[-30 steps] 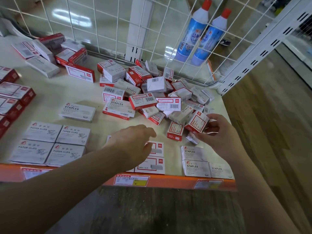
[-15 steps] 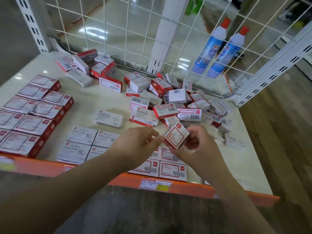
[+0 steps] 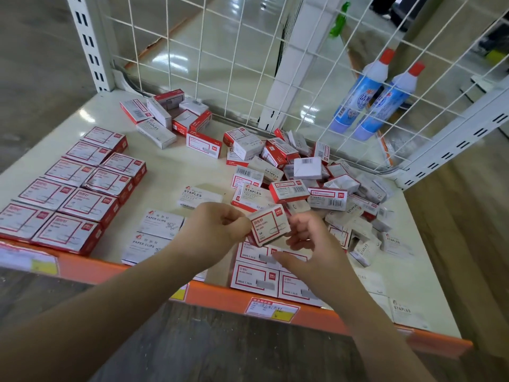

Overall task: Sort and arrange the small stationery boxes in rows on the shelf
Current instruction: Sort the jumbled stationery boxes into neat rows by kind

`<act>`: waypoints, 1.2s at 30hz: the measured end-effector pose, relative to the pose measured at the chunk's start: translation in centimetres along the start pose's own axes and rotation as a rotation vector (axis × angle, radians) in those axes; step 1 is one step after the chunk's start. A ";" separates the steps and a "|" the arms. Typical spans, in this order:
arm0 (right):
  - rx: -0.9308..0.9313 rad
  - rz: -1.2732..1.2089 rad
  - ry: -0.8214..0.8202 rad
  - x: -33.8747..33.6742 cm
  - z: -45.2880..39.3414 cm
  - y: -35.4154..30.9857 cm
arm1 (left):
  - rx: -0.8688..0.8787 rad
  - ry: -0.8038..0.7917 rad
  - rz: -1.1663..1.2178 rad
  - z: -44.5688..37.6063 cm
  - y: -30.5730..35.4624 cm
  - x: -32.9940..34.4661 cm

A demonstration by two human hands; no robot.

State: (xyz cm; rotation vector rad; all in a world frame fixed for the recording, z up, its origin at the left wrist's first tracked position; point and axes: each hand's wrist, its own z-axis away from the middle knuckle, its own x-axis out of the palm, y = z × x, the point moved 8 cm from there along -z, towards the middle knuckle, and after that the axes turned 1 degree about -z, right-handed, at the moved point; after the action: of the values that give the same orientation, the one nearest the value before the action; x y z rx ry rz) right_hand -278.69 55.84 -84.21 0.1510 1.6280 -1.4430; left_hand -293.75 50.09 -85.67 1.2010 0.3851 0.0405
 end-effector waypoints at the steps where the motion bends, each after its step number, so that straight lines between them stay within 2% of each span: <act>1: -0.019 0.014 -0.010 0.0 0.0 0.0 | -0.014 -0.003 0.008 -0.1 -0.2 -0.2; 5: -0.064 0.001 -0.065 -0.5 -0.3 -0.7 | -0.040 -0.063 -0.043 -0.1 -0.9 -0.2; 9: -0.060 0.001 -0.258 0.1 -0.6 -1.2 | -0.054 -0.118 -0.086 -0.2 -1.1 0.1; 11: -0.062 -0.013 -0.289 0.3 -0.7 -1.3 | -0.058 -0.137 -0.092 -0.2 -1.2 0.3; 20: -0.006 -0.272 -0.082 -0.1 -1.0 -1.3 | -0.029 -0.131 0.031 0.0 -1.2 0.1; 25: 0.038 -0.350 0.022 -0.5 -1.4 -0.7 | 0.000 -0.160 -0.003 0.2 -1.8 1.0; 29: 0.031 -0.326 0.016 -0.3 -1.5 -0.9 | 0.048 -0.089 -0.017 0.1 -1.6 0.5; 33: 0.062 -0.279 -0.088 0.7 -1.5 -0.7 | 0.058 -0.037 -0.034 0.0 -1.5 -0.1; 36: 0.070 -0.251 -0.093 1.1 -1.5 -0.5 | 0.054 -0.022 -0.025 -0.1 -1.7 -0.3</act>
State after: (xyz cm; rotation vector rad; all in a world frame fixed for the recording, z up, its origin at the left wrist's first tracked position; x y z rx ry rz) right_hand -280.42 56.42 -84.74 -0.0827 1.5633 -1.6719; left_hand -294.35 49.51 -87.15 1.2493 0.3838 -0.0044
